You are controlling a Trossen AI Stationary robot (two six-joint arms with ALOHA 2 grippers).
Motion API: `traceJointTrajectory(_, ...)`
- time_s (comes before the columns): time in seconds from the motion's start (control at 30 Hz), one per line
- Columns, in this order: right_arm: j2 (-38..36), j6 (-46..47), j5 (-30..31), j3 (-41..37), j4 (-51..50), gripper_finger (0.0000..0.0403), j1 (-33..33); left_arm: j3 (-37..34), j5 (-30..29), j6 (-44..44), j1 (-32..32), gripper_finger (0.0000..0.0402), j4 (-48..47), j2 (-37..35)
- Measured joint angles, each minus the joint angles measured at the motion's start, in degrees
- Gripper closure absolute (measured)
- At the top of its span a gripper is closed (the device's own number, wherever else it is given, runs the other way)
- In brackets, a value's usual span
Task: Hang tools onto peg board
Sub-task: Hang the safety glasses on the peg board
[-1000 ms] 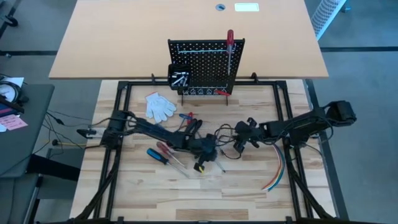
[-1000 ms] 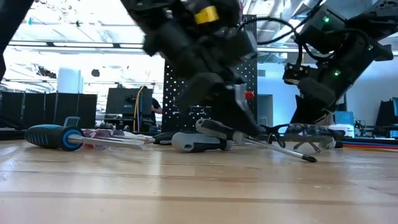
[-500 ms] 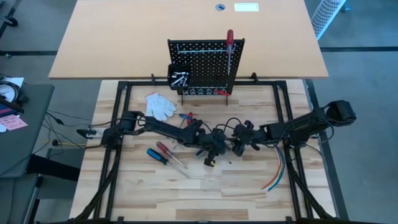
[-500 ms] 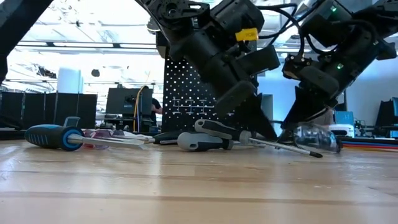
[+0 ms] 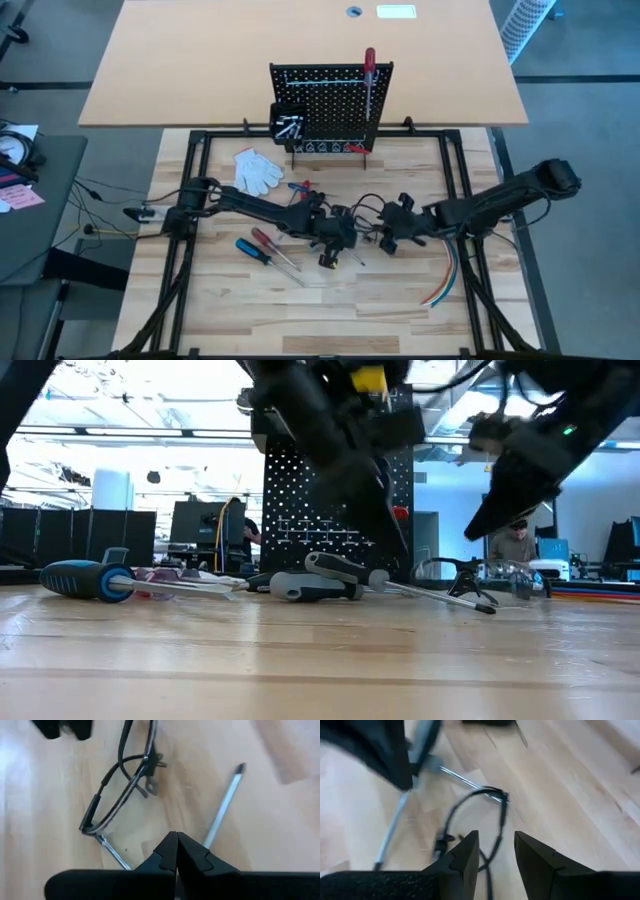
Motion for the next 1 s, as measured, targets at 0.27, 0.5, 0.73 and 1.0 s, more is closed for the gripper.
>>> traceJointTrajectory(0.27, 1.0, 5.6, 1.1, -0.2, -0.2, 0.0268, 12.7, -15.1, -7.7, -6.3, -3.2, 0.0401, 3.1, -12.7)
traceJointTrajectory(0.5, 4.1, 7.9, 1.1, -0.3, -3.8, 0.0190, 11.2, -32.3, -13.7, -16.3, -6.4, 0.0401, 10.9, -26.0)
traceJointTrajectory(0.73, 5.8, 5.1, -6.4, -0.3, -8.4, 0.0150, 7.5, -44.4, -19.2, -23.2, -9.6, 0.0401, 17.5, -35.2)
traceJointTrajectory(1.0, 10.5, 3.6, -10.8, -0.2, -7.6, 0.0262, 7.0, -48.0, -20.6, -24.3, -10.6, 0.0401, 20.2, -39.1)
